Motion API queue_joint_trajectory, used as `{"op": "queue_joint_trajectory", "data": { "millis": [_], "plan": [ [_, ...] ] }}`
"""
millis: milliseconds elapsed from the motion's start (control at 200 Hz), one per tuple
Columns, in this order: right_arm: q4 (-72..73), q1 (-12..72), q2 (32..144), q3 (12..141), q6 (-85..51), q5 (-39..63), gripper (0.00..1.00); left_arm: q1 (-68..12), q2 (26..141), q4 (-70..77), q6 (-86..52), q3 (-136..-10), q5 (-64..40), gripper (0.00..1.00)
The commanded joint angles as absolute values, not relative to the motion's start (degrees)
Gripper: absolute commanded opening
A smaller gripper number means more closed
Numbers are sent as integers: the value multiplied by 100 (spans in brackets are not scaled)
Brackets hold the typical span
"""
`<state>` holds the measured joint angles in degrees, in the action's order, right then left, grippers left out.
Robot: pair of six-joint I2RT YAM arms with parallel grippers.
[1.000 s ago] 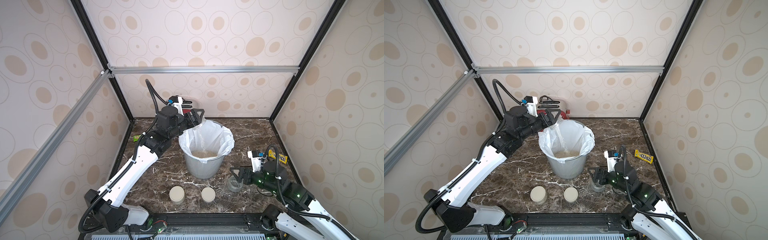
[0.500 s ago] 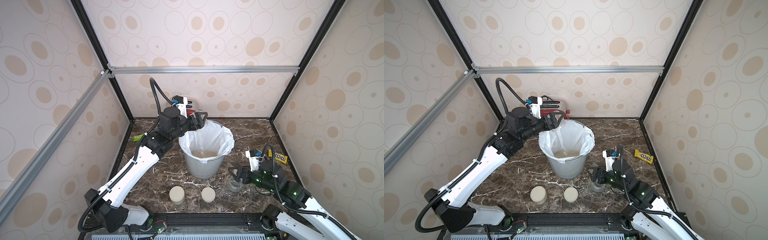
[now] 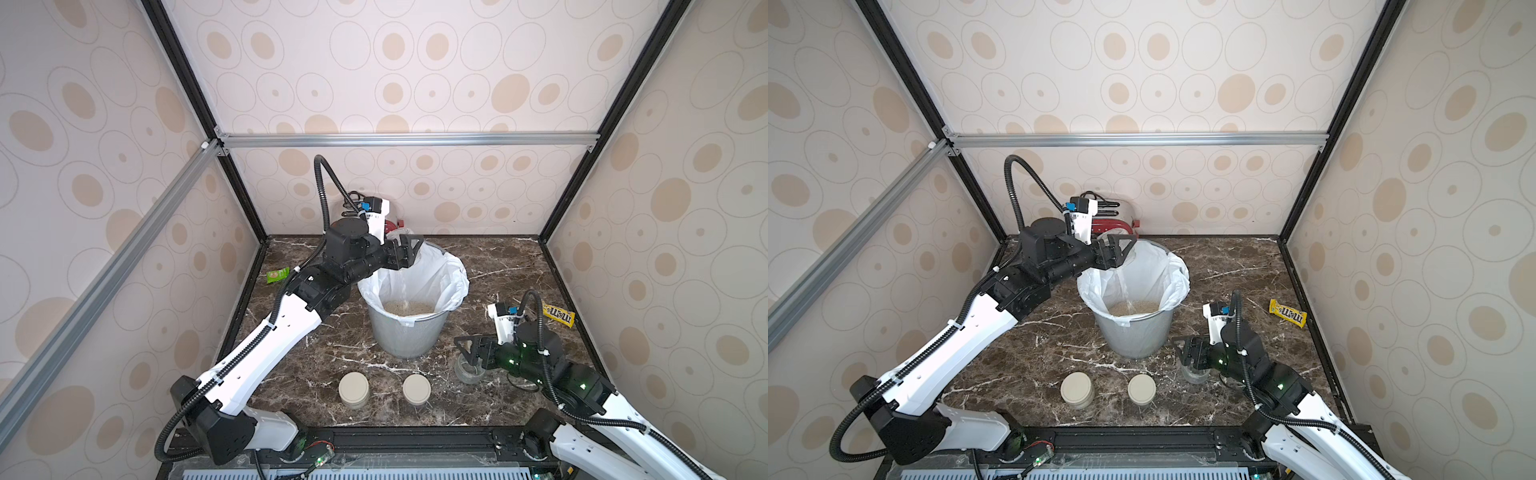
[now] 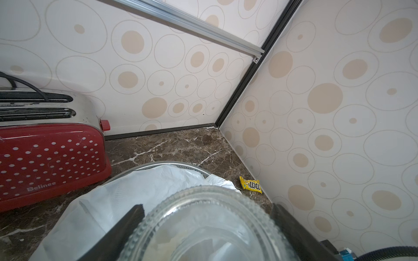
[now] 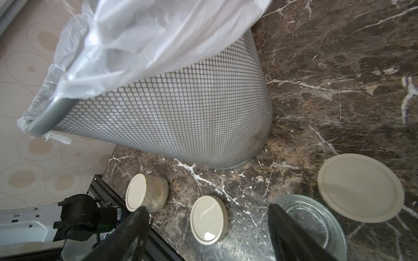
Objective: Empty moldy rice from jars
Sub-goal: Pour the moldy rice from the jar into the trash bin.
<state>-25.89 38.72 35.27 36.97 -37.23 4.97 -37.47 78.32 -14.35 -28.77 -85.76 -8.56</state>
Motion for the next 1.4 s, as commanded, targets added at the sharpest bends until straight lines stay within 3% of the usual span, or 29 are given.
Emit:
{"op": "queue_joint_trajectory", "data": {
  "millis": [0,561,1397],
  "plan": [
    [-2461,3898,3538,3640,-3797,536,85,-3799,7840,-1233,-2492,-8799,-813,45],
    [-2333,3897,3676,3615,-3747,598,85,-3986,7796,-1067,-1604,-8597,-447,44],
    [-2460,3894,3608,3621,-3712,510,86,-4745,7851,-449,468,-8090,1375,42]
  ]
}}
